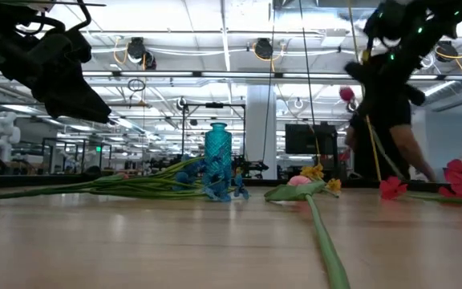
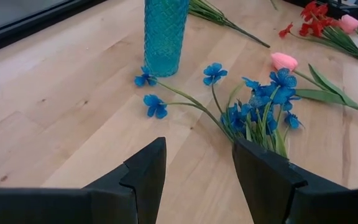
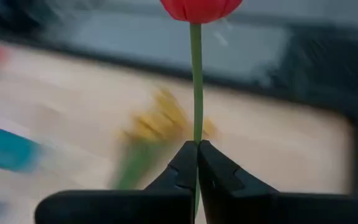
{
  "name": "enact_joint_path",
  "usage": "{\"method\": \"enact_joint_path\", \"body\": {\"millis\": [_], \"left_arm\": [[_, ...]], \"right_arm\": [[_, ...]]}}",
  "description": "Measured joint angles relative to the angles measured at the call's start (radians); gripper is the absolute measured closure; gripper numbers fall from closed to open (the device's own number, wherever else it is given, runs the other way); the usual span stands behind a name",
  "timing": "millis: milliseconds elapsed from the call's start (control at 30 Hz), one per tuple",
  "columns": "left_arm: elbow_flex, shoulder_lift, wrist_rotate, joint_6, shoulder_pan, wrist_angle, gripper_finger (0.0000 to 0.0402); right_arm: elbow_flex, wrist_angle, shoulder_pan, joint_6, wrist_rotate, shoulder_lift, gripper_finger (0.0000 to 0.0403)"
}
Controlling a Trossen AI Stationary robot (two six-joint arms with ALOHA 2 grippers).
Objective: Sort flowers into vase by color
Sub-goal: Put the right red tulip into the blue flower vase
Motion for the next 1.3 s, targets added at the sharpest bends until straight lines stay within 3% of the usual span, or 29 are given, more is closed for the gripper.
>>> {"method": "enact_joint_path", "body": {"millis": [133,267,333,467,667,767,867,1300], "left_arm": [[0.0,0.0,-0.01,0.0,0.0,0.0,0.021],[0.0,0.0,-0.013,0.0,0.0,0.0,0.021],[0.0,0.0,-0.014,0.0,0.0,0.0,0.021],[0.0,0.0,-0.027,0.001,0.0,0.0,0.021],[0.0,0.0,-0.029,0.001,0.0,0.0,0.021],[0.0,0.0,-0.029,0.001,0.0,0.0,0.021],[0.0,0.0,-0.029,0.001,0.0,0.0,0.021],[0.0,0.0,-0.029,0.001,0.0,0.0,0.021]], "right_arm": [[0.002,0.242,0.084,-0.066,-0.037,-0.037,0.0403],[0.004,0.562,0.168,-0.197,-0.163,0.006,0.0403],[0.004,0.715,0.205,-0.265,-0.214,0.051,0.0403],[0.004,0.943,0.258,-0.255,-0.182,0.169,0.0403],[0.004,1.306,0.274,-0.317,-0.188,0.369,0.0402],[0.004,1.496,0.273,-0.326,-0.248,0.436,0.0402],[0.007,1.555,0.273,-0.326,-0.264,0.474,0.0402],[0.118,1.527,0.273,-0.389,-0.265,0.616,0.0402]]}}
